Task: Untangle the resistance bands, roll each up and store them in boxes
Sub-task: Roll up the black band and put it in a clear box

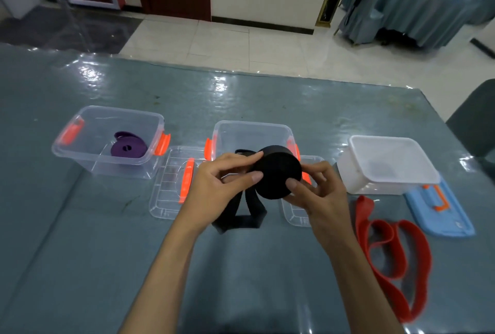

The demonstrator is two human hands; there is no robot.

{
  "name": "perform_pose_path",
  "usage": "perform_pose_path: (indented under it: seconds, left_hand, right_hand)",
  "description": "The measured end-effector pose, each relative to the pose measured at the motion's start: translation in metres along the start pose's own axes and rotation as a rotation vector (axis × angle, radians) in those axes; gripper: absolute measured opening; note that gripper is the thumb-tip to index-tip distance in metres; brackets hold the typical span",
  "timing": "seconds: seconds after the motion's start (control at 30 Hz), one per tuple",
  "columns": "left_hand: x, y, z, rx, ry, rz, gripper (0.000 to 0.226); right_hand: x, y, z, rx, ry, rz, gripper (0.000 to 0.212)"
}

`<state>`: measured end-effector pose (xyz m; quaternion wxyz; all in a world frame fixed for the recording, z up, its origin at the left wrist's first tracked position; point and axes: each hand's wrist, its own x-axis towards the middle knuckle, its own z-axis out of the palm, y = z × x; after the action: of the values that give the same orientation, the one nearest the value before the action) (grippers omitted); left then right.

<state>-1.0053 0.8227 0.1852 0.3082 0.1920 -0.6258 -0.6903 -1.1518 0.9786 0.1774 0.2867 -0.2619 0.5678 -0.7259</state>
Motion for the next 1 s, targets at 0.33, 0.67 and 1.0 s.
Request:
perform_pose_path:
  seconds: [0.33,0.67,1.0]
  left_hand:
    - [-0.002,-0.014,0.044,0.034,0.193,0.085,0.036]
    - [-0.008,-0.015,0.054,0.049,0.221,0.085,0.041]
    - [-0.032,-0.021,0.028,-0.023,0.142,0.06,0.044]
  right_hand:
    - [0.023,0.001,-0.04,0.086,-0.125,0.077,0.016]
    - [0.043,-0.022,-0.047,-0.214,-0.424,-0.085,0.037]
    - [0.016,-0.008,-0.013,-0.166,-0.223,-0.175,0.021]
